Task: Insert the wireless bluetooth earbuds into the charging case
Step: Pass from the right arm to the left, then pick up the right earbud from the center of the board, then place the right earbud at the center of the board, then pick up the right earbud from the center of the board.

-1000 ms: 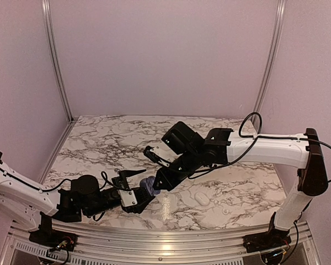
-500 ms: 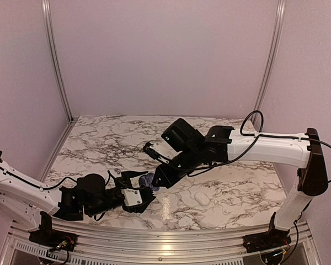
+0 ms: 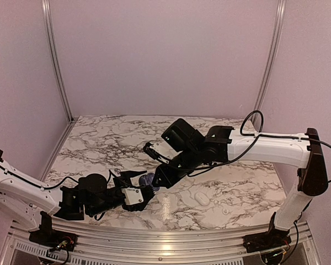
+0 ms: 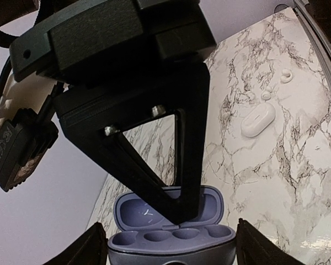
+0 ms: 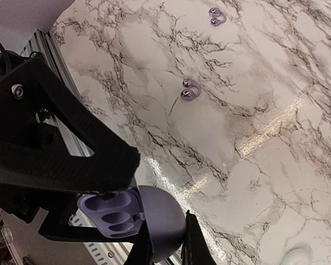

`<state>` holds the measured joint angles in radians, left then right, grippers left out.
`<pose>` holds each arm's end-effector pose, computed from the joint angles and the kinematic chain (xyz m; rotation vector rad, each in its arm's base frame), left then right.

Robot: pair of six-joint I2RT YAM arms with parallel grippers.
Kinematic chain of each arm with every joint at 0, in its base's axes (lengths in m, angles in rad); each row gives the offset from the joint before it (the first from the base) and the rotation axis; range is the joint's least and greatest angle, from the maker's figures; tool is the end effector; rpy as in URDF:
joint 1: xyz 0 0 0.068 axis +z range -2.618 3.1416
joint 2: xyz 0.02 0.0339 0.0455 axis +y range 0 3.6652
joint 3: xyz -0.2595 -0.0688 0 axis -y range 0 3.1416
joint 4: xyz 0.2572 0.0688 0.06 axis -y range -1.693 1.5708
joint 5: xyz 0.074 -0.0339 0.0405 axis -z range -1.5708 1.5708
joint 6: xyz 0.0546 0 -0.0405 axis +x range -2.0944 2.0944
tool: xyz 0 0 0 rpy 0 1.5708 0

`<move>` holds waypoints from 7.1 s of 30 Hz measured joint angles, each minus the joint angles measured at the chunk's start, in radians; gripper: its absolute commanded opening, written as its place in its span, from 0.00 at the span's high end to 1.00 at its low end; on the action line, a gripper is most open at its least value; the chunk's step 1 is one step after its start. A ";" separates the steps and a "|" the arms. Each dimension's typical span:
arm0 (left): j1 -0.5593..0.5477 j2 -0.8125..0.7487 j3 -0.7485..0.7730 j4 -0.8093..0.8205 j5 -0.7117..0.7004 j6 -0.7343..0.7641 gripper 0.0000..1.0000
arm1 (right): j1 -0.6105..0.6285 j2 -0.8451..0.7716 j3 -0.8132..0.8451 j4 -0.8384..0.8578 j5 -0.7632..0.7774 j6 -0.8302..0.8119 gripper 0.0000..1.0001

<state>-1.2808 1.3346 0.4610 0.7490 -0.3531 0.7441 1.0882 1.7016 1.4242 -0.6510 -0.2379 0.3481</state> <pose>0.1024 -0.2770 0.1916 1.2757 1.1065 -0.1034 0.1713 0.3548 0.2563 -1.0721 2.4682 0.8306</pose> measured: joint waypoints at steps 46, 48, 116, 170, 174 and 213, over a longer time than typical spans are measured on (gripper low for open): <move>0.135 -0.374 -0.230 -0.036 0.451 -0.146 0.46 | -0.004 -0.394 -0.121 0.167 0.119 -0.053 0.28; 0.135 -0.401 -0.247 -0.036 0.505 -0.146 0.45 | -0.004 -0.397 -0.162 0.203 0.142 -0.068 0.28; 0.144 -0.733 -0.320 -0.074 0.379 -0.229 0.56 | -0.084 0.969 0.835 0.359 0.063 -0.203 0.91; 0.144 -0.697 -0.320 -0.081 0.389 -0.229 0.59 | -0.007 0.117 -0.146 0.090 0.443 -0.172 0.60; 0.144 -0.697 -0.320 -0.081 0.389 -0.229 0.59 | -0.034 -0.077 -0.324 0.224 0.369 -0.029 0.63; 0.144 -0.682 -0.320 -0.083 0.396 -0.232 0.61 | -0.064 0.116 -0.521 0.696 0.221 0.279 0.84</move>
<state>-1.1366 0.6525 0.1410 0.6662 0.0429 0.5117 1.0245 1.8175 0.9031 0.0448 -0.0170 0.6273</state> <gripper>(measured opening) 0.651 0.160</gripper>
